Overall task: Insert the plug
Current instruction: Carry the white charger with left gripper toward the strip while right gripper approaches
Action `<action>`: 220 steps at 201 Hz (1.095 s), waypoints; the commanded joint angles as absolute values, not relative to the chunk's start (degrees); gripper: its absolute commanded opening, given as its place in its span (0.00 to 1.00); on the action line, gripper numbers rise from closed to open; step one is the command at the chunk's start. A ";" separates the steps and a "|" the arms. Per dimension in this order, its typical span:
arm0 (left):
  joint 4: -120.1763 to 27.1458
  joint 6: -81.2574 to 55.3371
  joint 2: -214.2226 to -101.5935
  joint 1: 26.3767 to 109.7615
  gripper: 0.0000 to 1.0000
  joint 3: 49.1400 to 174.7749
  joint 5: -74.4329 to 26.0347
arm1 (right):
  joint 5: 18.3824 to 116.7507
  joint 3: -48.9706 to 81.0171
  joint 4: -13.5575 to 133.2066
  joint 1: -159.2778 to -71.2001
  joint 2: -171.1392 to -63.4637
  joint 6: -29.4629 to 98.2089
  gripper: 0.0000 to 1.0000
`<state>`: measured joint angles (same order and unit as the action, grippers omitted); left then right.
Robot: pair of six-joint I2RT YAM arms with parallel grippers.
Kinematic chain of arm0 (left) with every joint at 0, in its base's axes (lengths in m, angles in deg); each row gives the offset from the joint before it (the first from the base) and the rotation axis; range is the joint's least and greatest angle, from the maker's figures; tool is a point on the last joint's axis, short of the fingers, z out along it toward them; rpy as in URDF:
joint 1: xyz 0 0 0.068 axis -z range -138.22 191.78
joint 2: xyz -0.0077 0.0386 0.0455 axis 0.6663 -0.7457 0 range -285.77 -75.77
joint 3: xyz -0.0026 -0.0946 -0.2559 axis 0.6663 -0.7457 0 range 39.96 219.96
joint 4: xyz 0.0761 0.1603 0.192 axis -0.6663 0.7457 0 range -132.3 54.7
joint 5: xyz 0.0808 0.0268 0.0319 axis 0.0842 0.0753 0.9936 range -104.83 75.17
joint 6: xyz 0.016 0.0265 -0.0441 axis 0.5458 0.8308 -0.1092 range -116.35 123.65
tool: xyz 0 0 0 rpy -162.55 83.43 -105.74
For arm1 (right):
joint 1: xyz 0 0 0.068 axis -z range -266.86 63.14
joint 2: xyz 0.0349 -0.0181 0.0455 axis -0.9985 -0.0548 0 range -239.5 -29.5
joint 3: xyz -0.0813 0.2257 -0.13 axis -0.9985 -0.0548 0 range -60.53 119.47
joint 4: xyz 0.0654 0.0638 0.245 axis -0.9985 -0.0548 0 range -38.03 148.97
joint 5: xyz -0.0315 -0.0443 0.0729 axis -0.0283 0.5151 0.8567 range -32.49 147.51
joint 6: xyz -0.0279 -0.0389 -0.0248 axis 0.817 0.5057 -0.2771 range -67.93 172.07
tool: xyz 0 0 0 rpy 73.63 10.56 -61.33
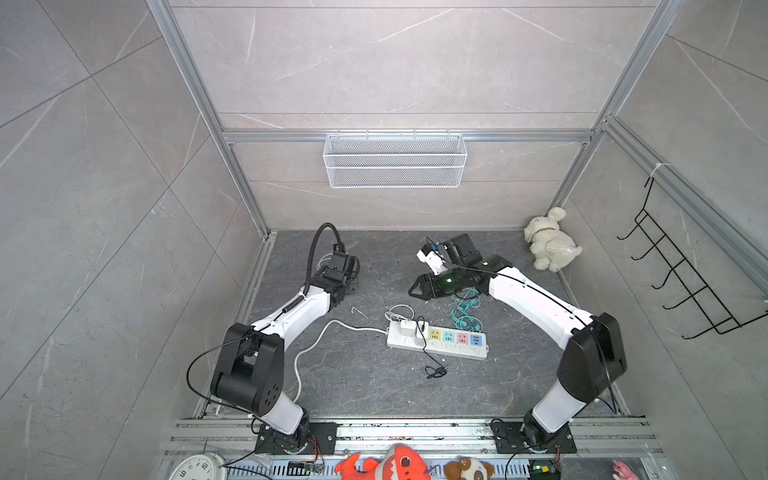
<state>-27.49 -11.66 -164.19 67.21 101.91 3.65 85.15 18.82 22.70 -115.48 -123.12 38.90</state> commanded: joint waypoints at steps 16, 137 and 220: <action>-28.63 -8.03 -158.94 75.15 0.25 101.98 4.09 | 81.28 10.65 14.85 -108.85 -114.71 41.88 0.60; -47.17 4.43 -177.73 88.54 0.26 116.84 -13.24 | 74.50 24.06 9.96 -97.67 -116.98 35.35 0.61; -76.23 16.12 -175.27 88.45 0.26 103.36 -22.02 | 90.11 40.80 8.82 -97.94 -126.01 29.85 0.59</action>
